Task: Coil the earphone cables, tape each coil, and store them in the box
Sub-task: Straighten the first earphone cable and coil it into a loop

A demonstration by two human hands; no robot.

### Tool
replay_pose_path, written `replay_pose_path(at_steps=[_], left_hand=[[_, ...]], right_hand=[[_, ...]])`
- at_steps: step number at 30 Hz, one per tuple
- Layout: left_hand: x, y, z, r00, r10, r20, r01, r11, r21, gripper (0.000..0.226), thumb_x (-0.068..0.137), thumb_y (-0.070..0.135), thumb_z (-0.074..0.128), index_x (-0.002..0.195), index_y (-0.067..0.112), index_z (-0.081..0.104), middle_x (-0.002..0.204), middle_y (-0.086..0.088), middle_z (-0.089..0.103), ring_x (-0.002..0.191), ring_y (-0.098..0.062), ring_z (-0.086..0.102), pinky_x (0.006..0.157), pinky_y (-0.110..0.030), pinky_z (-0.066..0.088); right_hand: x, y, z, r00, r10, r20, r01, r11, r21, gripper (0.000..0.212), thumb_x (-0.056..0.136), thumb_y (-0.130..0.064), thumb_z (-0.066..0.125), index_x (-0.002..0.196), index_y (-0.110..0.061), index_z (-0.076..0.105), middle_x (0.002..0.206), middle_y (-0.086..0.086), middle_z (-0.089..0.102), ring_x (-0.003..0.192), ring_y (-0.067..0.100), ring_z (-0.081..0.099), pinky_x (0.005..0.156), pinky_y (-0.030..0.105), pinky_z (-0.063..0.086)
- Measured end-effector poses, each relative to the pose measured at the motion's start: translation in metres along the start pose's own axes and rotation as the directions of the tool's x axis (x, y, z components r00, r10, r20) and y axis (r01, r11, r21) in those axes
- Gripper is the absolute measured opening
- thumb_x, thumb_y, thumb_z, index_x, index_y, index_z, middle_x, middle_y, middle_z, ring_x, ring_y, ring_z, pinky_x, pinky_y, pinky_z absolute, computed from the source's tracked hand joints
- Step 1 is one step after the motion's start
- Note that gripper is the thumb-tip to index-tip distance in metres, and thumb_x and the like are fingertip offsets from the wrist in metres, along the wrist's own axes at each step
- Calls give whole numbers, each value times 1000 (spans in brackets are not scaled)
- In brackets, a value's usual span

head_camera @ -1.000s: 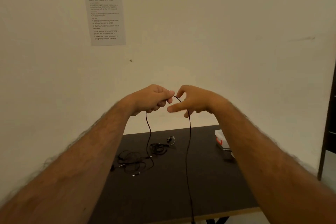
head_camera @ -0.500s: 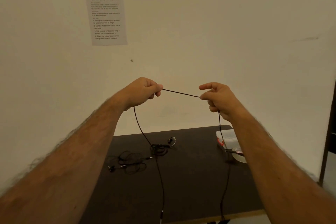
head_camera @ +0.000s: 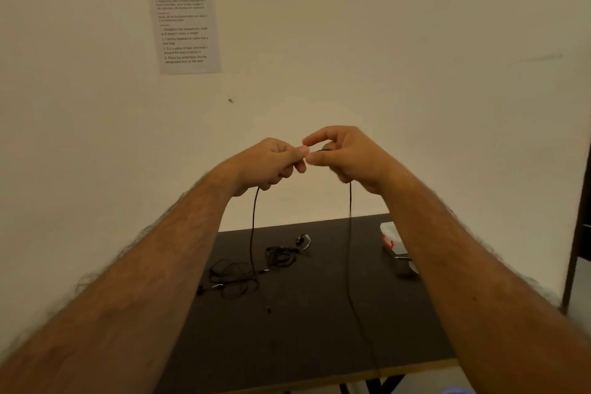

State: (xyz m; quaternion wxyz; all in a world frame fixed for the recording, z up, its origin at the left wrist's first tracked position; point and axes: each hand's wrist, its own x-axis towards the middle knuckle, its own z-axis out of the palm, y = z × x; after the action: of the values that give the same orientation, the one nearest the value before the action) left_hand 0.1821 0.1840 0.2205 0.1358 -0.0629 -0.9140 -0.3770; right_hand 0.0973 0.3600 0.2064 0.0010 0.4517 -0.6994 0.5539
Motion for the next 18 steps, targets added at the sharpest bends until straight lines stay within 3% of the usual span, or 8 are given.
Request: replay_pose_path(at_steps=[2,4,6,8,10,13,16,18], left_hand=[[-6,-15,-6,998,-58,23,59,996,-62,40,103,44,43,84,13,61,56,9,35,48,-7,23,43,-18,22],[-12,-27,-10,996,-84,27,86,990,-111,38,104,41,42,87,12,60,58,8,32,48,-7,22,42,-17,21],[-16,-32,-11,995,-93,27,96,984,-149,36,105,39,41,87,13,58,58,8,31,47,-7,21,40,-16,20],[-16,-30,-7,996,-80,42,86,977,-193,35,105,38,41,82,15,54,57,9,31,47,-6,21,40,-16,18],[-15,-25,0,996,-66,64,79,970,-230,35,105,39,41,79,17,51,57,9,31,47,-6,20,40,-17,16],[-13,-17,16,993,-49,106,68,981,-183,37,105,39,41,75,19,52,56,9,33,48,-7,20,42,-18,16],[-13,-17,27,985,-51,166,78,984,-162,39,104,34,42,69,20,49,54,9,33,48,-8,20,44,-21,14],[-15,-22,29,980,-64,189,99,978,-182,39,105,38,41,72,18,48,54,8,31,48,-8,19,44,-22,13]], right_hand=[[2,4,-14,970,-18,-244,8,999,-44,3,90,-13,68,92,-12,71,48,-13,51,41,5,35,44,24,29],[2,11,-26,859,-16,-511,-11,999,-48,14,92,-12,62,80,-17,67,58,-13,57,47,2,46,50,24,39],[2,19,-30,791,68,-609,-92,996,-7,15,96,-12,51,85,-17,61,76,1,61,59,11,55,58,31,49],[2,24,-23,839,178,-515,-201,979,10,12,99,-16,46,103,-14,57,96,10,64,71,17,66,71,36,54],[-1,27,-9,912,238,-333,-255,967,-8,27,99,-29,50,123,-16,50,114,9,62,87,17,70,86,38,53],[-8,24,10,985,173,10,-173,985,2,54,93,-48,60,137,-23,44,120,-1,64,104,12,67,101,43,46],[-12,20,20,954,113,279,-110,994,-25,51,82,-36,74,125,-17,56,98,8,67,81,21,64,81,38,53],[-13,17,20,940,108,324,-89,993,-74,48,75,-31,81,115,-12,63,80,15,52,63,22,46,59,31,45]])
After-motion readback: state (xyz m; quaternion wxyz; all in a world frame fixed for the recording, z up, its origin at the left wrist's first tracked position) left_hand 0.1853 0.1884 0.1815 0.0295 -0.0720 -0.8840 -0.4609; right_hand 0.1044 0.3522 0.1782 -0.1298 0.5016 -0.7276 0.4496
